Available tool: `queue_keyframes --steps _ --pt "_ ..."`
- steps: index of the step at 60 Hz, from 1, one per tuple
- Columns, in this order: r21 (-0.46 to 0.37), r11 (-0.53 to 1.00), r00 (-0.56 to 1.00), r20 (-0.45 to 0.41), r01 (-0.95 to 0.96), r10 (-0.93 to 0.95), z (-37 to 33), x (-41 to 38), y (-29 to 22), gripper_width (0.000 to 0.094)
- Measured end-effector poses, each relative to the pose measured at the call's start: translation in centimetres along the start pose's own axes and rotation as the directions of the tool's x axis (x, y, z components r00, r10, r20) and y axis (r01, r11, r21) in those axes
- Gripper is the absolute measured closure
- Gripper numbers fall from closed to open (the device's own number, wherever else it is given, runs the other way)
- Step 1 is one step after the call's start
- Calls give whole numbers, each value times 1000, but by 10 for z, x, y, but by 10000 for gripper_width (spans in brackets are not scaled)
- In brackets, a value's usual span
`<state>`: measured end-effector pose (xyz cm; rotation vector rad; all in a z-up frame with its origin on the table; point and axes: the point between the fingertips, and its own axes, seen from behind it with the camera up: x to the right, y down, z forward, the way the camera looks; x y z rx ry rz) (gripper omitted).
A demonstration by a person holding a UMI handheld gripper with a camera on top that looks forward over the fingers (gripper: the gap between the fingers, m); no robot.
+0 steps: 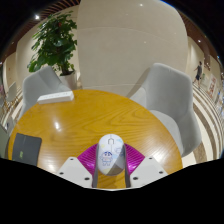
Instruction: Arrange mouse
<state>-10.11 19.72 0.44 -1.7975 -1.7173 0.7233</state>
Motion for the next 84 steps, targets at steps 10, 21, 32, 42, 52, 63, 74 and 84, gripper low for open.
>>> queue_keyframes --steps 10,21,32,42,52,63,74,84 --pt "34 999 996 89 -20 16 -47 -81 -38 557" --pt "71 997 964 266 -12 -8 -84 -229 -42 556" --pt "55 996 940 330 68 -82 -81 -334 13 554" --pt "39 990 952 270 137 -142 -62 -364 58 541" --pt "67 985 965 202 158 -169 -43 -367 72 474" --pt "25 991 972 190 134 -136 -58 -365 71 64" --pt "5 988 971 184 156 -154 -150 -341 66 82" --pt "-10 981 966 171 196 -191 -253 -303 90 81"
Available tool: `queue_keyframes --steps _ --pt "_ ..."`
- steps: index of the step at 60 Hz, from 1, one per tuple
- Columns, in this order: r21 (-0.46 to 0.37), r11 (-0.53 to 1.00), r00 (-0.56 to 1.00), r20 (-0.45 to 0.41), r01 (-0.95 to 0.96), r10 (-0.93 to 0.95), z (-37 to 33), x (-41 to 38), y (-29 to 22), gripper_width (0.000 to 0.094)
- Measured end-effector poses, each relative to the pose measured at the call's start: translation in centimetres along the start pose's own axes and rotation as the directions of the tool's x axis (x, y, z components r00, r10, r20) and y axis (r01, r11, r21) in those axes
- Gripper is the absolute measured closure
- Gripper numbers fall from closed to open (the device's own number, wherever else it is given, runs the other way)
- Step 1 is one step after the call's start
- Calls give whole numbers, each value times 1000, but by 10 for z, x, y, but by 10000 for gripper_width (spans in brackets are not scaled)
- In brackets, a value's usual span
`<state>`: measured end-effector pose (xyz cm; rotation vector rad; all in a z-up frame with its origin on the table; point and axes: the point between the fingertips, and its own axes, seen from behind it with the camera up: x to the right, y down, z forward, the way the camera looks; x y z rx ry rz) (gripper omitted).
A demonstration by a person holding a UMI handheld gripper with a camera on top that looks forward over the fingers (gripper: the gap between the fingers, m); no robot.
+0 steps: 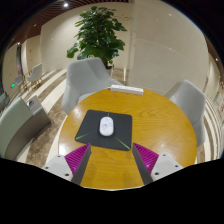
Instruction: Arrange mouse
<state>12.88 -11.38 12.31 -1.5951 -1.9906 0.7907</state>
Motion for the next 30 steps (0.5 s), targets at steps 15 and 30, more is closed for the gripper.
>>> queue_keyframes --steps 15,30 --pt "14 1000 999 -41 14 -14 -74 20 31 69" --pt "26 999 996 -87 -32 34 -85 44 34 65"
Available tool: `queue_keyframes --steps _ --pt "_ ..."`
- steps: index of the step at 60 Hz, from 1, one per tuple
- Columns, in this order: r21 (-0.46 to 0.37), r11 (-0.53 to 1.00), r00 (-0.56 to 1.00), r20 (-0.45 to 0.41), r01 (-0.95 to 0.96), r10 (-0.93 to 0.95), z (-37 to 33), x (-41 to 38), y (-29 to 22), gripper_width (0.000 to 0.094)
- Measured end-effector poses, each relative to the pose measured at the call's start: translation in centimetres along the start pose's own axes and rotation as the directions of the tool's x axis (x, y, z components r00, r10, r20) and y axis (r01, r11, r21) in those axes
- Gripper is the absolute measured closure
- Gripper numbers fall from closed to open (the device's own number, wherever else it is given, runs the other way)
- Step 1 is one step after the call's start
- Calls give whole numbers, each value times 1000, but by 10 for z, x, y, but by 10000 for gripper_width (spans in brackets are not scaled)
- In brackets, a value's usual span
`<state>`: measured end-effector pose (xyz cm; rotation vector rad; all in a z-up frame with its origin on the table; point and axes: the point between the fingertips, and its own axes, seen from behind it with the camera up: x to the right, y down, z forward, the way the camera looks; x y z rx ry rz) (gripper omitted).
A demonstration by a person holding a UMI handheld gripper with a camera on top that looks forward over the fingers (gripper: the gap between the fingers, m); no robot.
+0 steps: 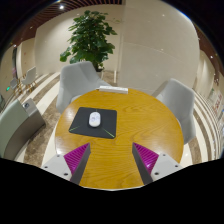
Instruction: Arrange mouse
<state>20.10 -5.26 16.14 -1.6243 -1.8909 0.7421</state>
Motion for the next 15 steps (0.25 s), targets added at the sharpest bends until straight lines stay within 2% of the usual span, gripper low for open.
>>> queue_keyframes --steps 15 --pt "31 999 1000 -23 16 -15 1 16 -3 71"
